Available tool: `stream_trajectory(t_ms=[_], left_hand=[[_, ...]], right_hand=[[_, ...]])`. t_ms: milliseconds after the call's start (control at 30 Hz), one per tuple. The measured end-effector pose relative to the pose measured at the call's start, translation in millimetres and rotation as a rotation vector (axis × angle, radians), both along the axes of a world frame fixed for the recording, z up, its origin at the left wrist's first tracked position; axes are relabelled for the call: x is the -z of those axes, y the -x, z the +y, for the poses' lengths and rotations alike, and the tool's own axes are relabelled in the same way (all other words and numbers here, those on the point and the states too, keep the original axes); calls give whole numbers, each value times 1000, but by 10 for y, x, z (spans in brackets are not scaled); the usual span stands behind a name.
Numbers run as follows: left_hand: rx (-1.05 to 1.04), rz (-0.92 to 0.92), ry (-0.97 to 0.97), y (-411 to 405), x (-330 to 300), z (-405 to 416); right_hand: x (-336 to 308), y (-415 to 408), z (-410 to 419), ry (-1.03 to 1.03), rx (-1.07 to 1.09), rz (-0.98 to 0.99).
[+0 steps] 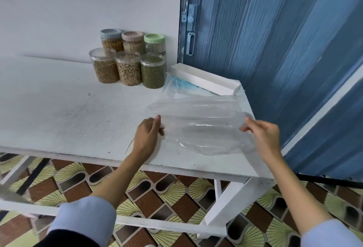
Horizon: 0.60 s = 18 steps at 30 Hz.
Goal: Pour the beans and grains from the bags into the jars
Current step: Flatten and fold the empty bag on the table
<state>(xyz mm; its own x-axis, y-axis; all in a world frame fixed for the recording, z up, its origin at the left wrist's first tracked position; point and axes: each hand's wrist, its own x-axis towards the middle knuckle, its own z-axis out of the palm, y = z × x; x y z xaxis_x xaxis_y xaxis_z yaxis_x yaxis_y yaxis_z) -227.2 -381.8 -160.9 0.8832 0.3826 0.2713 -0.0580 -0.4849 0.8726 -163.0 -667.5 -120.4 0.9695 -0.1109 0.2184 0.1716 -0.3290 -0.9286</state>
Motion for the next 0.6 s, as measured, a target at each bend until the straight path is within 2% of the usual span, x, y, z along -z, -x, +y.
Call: stream_trajectory(t_ms=[67, 133, 233, 367, 533, 600], left_hand=[[96, -60, 19, 21, 48, -56], [198, -35, -88, 37, 114, -64], [264, 50, -220, 61, 157, -77], [259, 207, -417, -2, 213, -104], [204, 251, -607, -51, 243, -174], [180, 247, -618, -37, 226, -228]], right_hand=[[22, 31, -1, 3, -181, -3], [101, 76, -22, 109, -283, -21], [253, 96, -49, 222, -238, -88], [384, 58, -40, 388, -201, -52], [425, 53, -24, 373, -133, -101], [420, 65, 3, 354, -112, -153]])
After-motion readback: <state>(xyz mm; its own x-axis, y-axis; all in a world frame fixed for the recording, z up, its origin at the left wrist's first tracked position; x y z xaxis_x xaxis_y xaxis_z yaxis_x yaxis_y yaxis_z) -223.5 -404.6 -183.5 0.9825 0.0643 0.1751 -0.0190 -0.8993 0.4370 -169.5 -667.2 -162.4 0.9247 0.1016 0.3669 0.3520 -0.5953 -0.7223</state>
